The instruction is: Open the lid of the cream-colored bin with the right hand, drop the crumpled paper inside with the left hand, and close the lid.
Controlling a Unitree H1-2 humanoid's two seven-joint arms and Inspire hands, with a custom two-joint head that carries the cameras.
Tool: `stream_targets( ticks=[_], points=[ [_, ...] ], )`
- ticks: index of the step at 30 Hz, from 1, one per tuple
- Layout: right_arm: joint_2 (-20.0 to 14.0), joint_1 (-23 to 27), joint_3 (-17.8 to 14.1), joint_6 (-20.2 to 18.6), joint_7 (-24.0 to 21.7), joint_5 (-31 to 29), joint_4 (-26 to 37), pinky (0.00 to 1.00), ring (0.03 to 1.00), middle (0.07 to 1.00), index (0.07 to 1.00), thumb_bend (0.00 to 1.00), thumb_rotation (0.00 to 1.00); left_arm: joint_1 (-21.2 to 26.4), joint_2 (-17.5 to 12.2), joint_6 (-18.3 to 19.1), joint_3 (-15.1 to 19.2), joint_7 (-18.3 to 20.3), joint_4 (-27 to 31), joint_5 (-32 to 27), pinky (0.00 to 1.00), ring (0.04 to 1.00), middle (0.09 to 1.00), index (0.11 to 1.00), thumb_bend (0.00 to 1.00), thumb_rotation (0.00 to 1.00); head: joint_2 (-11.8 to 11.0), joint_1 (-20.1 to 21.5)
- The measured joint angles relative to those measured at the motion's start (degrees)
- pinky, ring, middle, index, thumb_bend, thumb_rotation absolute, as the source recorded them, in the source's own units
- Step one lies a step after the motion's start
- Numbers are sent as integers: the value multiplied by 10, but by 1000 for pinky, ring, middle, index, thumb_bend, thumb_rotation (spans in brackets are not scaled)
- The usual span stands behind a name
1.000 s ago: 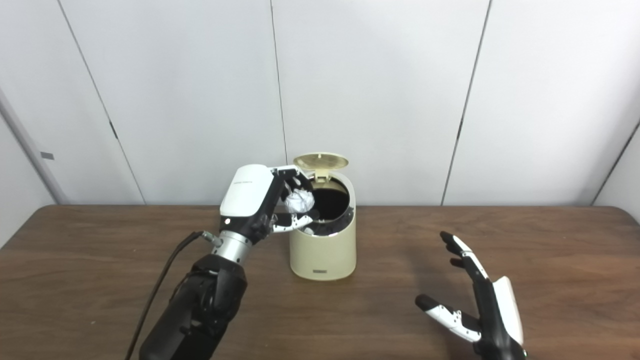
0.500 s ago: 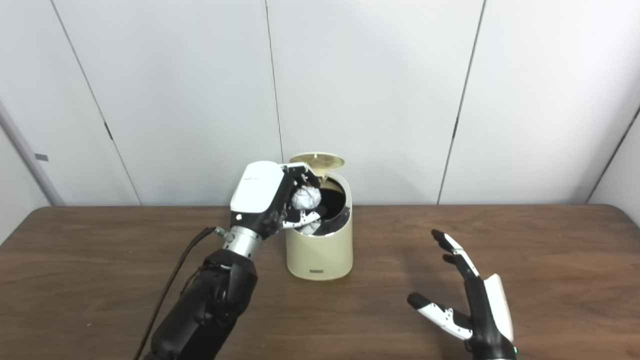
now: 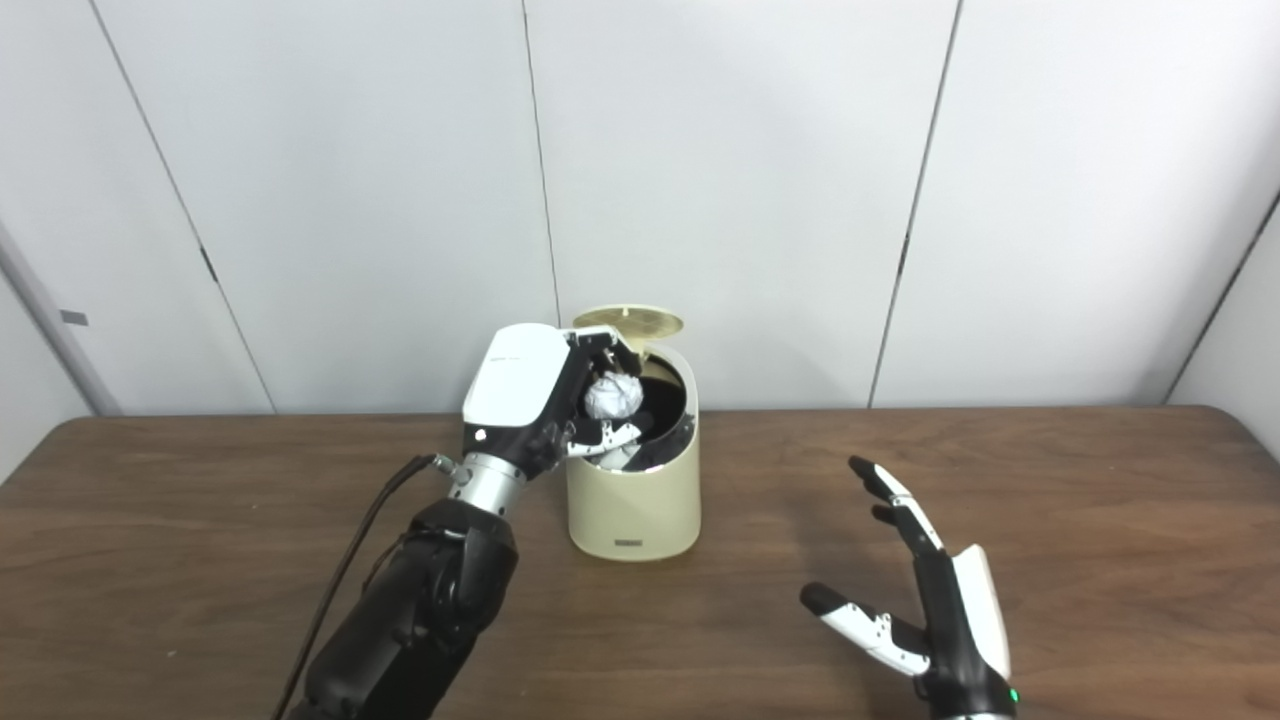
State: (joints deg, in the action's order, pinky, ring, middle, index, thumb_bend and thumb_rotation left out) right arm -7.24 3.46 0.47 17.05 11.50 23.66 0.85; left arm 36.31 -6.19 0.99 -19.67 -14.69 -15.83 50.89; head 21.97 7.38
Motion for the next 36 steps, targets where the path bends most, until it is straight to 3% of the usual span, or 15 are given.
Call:
stream_targets(
  ticks=[21,22,23,25,36],
  points=[
    [3,0,5,-8,0,1,0,825,879,882,866,859,791,4,-5,8,-4,23,7,4,382,455,490,499,523,11,0,-2],
    [3,0,5,-8,0,1,0,823,878,882,865,858,792,4,-5,8,-4,25,8,4,395,469,516,506,618,26,0,-2],
    [3,0,5,-8,0,0,0,822,878,882,865,860,796,4,-5,10,-4,32,12,5,406,480,532,530,805,25,0,-2],
    [3,0,6,-8,0,0,0,823,879,884,867,867,799,4,-7,13,-5,40,16,5,426,502,557,564,961,39,0,-2],
    [3,1,8,-9,1,5,0,811,868,875,861,861,809,5,-13,14,-10,62,35,5,453,531,588,594,1000,92,-2,-5]
  ],
)
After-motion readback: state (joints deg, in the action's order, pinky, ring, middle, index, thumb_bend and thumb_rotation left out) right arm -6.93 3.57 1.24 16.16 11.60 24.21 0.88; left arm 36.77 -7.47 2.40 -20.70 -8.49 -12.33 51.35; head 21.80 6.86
